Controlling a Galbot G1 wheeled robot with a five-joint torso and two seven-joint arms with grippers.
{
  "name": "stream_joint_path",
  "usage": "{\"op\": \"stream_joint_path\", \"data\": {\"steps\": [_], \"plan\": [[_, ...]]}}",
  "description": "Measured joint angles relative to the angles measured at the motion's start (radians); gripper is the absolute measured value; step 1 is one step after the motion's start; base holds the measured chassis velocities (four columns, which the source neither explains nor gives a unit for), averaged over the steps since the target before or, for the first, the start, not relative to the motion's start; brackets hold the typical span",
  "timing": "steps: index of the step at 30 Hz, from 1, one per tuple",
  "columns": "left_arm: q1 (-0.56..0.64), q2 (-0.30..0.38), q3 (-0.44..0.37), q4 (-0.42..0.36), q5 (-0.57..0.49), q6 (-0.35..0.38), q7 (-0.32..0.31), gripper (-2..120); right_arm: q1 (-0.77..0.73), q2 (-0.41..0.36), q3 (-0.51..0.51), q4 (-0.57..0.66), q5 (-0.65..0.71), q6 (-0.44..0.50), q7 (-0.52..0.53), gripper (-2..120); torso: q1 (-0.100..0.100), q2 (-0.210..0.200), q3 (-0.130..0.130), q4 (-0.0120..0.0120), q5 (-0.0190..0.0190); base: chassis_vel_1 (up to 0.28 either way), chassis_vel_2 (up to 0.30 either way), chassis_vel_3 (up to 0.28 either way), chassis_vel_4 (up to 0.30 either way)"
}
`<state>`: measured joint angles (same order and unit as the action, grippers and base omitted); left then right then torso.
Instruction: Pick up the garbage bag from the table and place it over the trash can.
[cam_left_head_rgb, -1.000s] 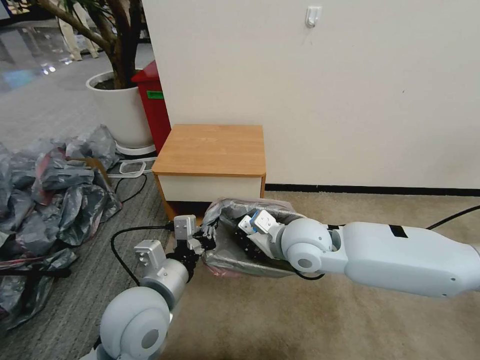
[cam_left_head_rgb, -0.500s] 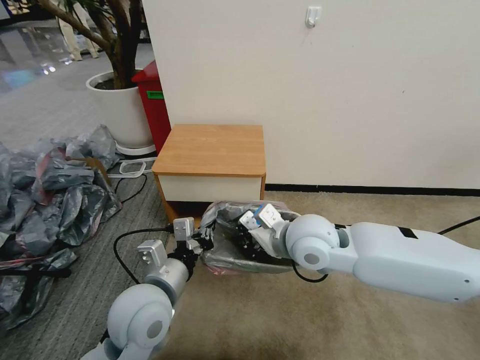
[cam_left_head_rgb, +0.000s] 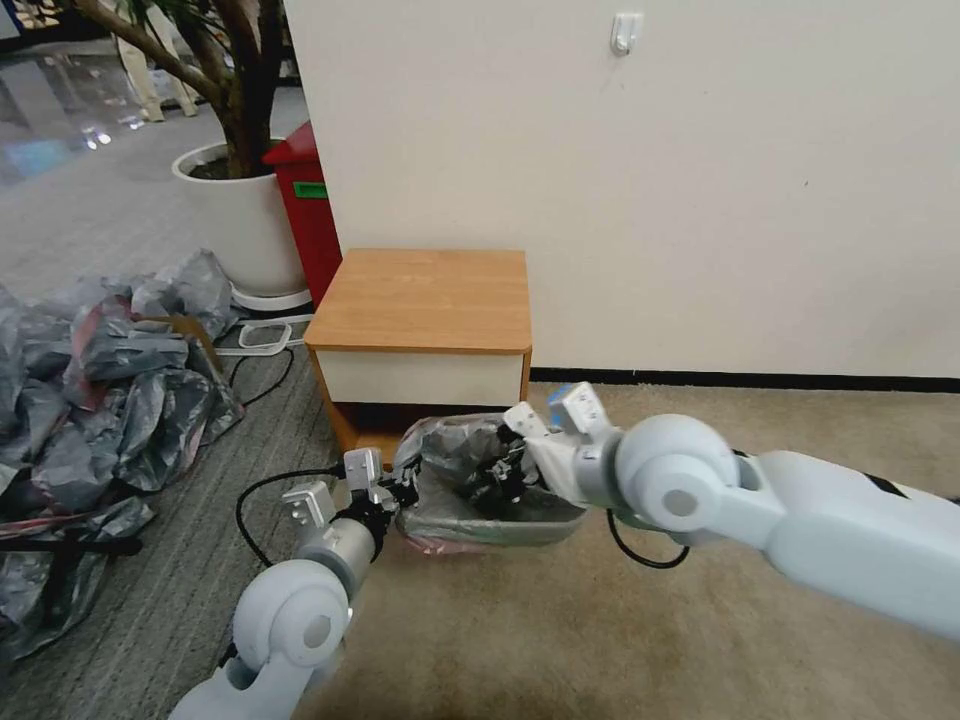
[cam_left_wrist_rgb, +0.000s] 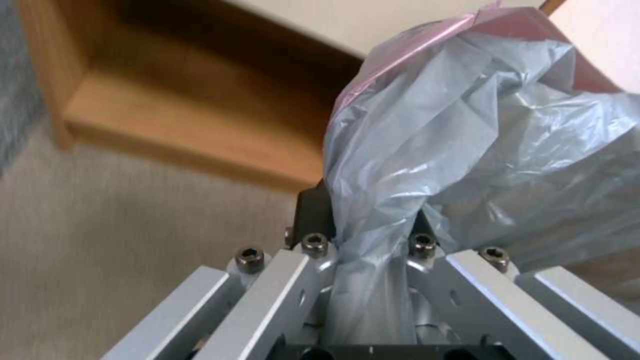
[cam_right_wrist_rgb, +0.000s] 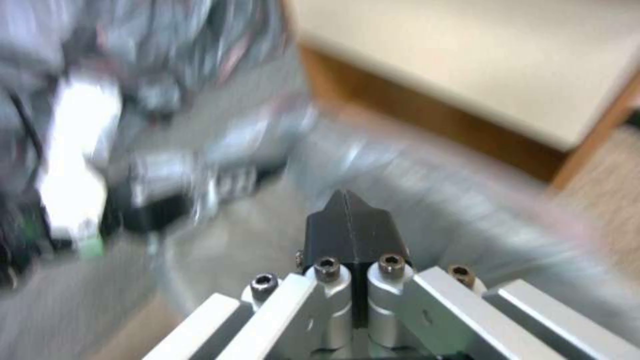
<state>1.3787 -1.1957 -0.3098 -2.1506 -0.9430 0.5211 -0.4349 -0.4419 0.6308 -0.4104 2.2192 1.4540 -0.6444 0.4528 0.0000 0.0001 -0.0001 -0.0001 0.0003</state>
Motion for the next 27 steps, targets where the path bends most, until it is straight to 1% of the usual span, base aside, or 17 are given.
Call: {"op": "stream_joint_path", "data": {"steps": [2, 3, 6, 7, 9, 10, 11, 12, 14, 15, 16, 19, 20, 22, 23, 24, 27], "plan": [[0.013, 0.002, -0.002, 0.007, -0.010, 0.011, -0.002, 6, -0.150, -0.048, 0.108, 0.034, -0.125, 0.081, -0.036, 8, 0.000, 0.000, 0.000, -0.0001, -0.0001, 0.000, 0.000, 0.000, 0.000], [0.013, 0.002, -0.002, 0.007, -0.010, 0.011, -0.002, 6, -0.150, -0.048, 0.108, 0.034, -0.125, 0.081, -0.036, 8, 0.000, 0.000, 0.000, -0.0001, -0.0001, 0.000, 0.000, 0.000, 0.000], [0.031, 0.008, -0.003, 0.013, -0.015, 0.025, -0.004, 6, -0.427, -0.067, 0.351, 0.076, -0.334, 0.179, -0.084, 24, 0.000, 0.000, 0.000, -0.0001, -0.0005, 0.000, 0.000, 0.000, 0.000], [0.031, 0.008, -0.003, 0.013, -0.015, 0.025, -0.004, 6, -0.427, -0.067, 0.351, 0.076, -0.334, 0.179, -0.084, 24, 0.000, 0.000, 0.000, -0.0001, -0.0005, 0.000, 0.000, 0.000, 0.000], [0.046, 0.014, 0.000, 0.013, -0.016, 0.033, -0.006, 6, -0.618, -0.017, 0.516, 0.081, -0.471, 0.235, -0.110, 34, 0.000, 0.000, 0.000, 0.0001, -0.0002, 0.000, 0.000, 0.000, 0.000], [0.046, 0.014, 0.000, 0.013, -0.016, 0.033, -0.006, 6, -0.618, -0.017, 0.516, 0.081, -0.471, 0.235, -0.110, 34, 0.000, 0.000, 0.000, 0.0001, -0.0002, 0.000, 0.000, 0.000, 0.000], [0.052, 0.017, 0.002, 0.013, -0.016, 0.037, -0.007, 6, -0.680, 0.015, 0.566, 0.081, -0.519, 0.257, -0.117, 37, 0.000, 0.000, 0.000, 0.0001, -0.0006, 0.000, 0.000, 0.000, 0.000], [0.060, 0.022, 0.008, 0.012, -0.017, 0.041, -0.008, 6, -0.783, 0.088, 0.646, 0.080, -0.607, 0.296, -0.141, 42, 0.000, 0.000, 0.000, 0.0001, -0.0002, 0.000, 0.000, 0.000, 0.000], [0.073, 0.031, 0.017, 0.005, -0.018, 0.045, -0.012, 6, -0.924, 0.203, 0.752, 0.079, -0.748, 0.352, -0.205, 52, 0.000, 0.000, 0.000, 0.0002, -0.0002, 0.000, 0.000, 0.000, 0.000], [0.076, 0.032, 0.018, 0.004, -0.018, 0.045, -0.013, 6, -0.956, 0.230, 0.773, 0.078, -0.780, 0.362, -0.221, 53, 0.000, 0.000, 0.000, 0.0001, -0.0001, 0.000, 0.000, 0.000, 0.000], [0.076, 0.032, 0.018, 0.004, -0.018, 0.045, -0.013, 6, -0.956, 0.230, 0.773, 0.078, -0.780, 0.362, -0.221, 53, 0.000, 0.000, 0.000, 0.0001, -0.0001, 0.000, 0.000, 0.000, 0.000], [0.088, 0.039, 0.032, 0.002, -0.020, 0.045, -0.022, 6, -1.088, 0.349, 0.837, 0.083, -0.915, 0.415, -0.288, 69, 0.000, 0.000, 0.000, -0.0003, -0.0003, 0.000, 0.000, 0.000, 0.000], [0.088, 0.039, 0.032, 0.002, -0.020, 0.045, -0.022, 6, -1.088, 0.349, 0.837, 0.083, -0.915, 0.415, -0.288, 69, 0.000, 0.000, 0.000, -0.0003, -0.0003, 0.000, 0.000, 0.000, 0.000], [0.102, 0.039, 0.051, 0.002, -0.012, 0.045, -0.029, 6, -1.153, 0.428, 0.848, 0.089, -0.993, 0.449, -0.318, 79, 0.000, 0.000, 0.000, -0.0001, -0.0005, 0.000, 0.000, 0.000, 0.000], [0.111, 0.037, 0.056, 0.004, -0.006, 0.045, -0.030, 6, -1.161, 0.447, 0.844, 0.090, -1.009, 0.455, -0.321, 84, 0.000, 0.000, 0.000, -0.0001, -0.0006, 0.000, 0.000, 0.000, 0.000], [0.111, 0.037, 0.056, 0.004, -0.006, 0.045, -0.030, 6, -1.161, 0.447, 0.844, 0.090, -1.009, 0.455, -0.321, 84, 0.000, 0.000, 0.000, -0.0001, -0.0006, 0.000, 0.000, 0.000, 0.000], [0.134, 0.031, 0.067, 0.015, 0.012, 0.042, -0.030, 6, -1.161, 0.493, 0.827, 0.091, -1.030, 0.459, -0.321, 97, 0.000, 0.000, 0.000, 0.0003, -0.0005, 0.000, 0.000, 0.000, 0.000]]}}
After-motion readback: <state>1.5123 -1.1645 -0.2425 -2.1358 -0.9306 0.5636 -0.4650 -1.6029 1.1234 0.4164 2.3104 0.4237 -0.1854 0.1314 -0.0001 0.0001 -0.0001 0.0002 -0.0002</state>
